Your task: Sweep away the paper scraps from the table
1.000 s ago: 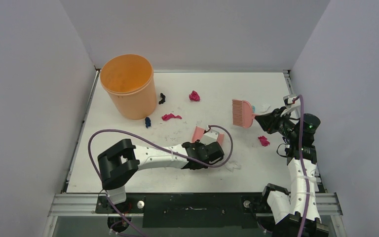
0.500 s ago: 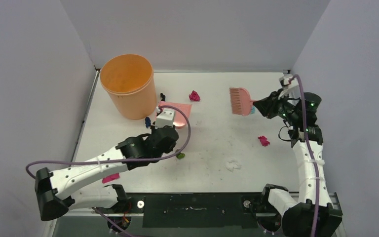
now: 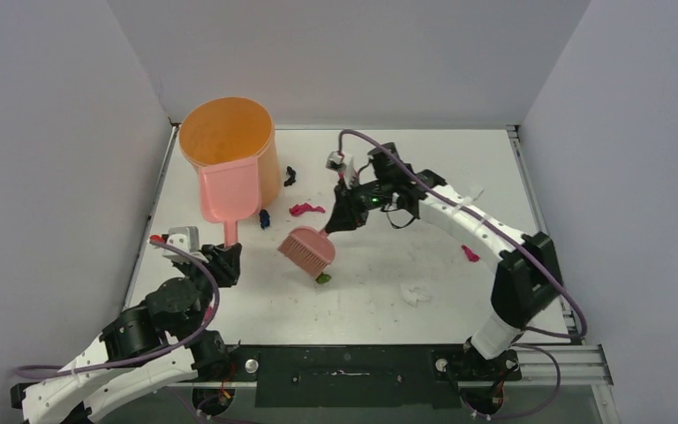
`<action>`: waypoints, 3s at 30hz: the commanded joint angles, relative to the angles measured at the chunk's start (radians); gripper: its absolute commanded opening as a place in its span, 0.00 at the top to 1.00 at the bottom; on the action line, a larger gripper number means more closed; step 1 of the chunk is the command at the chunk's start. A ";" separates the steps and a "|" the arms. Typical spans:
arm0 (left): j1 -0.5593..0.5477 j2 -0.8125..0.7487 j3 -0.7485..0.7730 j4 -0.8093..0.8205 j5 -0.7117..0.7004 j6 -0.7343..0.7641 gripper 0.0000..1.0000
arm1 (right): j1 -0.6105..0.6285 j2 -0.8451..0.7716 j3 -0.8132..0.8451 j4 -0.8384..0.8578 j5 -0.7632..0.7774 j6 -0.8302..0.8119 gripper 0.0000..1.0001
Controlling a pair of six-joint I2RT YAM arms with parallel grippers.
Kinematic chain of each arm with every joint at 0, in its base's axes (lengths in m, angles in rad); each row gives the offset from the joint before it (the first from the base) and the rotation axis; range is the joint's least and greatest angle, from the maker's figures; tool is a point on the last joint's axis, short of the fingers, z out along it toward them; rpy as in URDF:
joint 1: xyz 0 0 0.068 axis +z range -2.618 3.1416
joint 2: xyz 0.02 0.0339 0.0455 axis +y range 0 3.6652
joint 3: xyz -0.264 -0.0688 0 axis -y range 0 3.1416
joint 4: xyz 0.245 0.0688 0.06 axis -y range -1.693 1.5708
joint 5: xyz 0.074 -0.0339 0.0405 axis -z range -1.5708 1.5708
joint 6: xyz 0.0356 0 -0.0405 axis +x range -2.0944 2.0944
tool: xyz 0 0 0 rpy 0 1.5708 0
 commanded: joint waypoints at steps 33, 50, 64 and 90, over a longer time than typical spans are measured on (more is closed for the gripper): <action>0.080 -0.152 -0.029 0.099 -0.243 0.073 1.00 | 0.579 0.773 0.621 0.400 0.466 0.925 0.95; 0.086 -0.113 -0.036 0.129 -0.205 0.109 1.00 | 0.471 0.475 0.171 0.349 0.657 0.699 0.95; 0.085 -0.078 -0.039 0.137 -0.187 0.121 1.00 | 0.111 -0.010 -0.206 0.309 0.620 0.405 0.95; -0.110 0.598 0.255 -0.019 0.444 0.217 1.00 | -0.501 -0.528 -0.100 -0.272 0.944 -0.421 0.95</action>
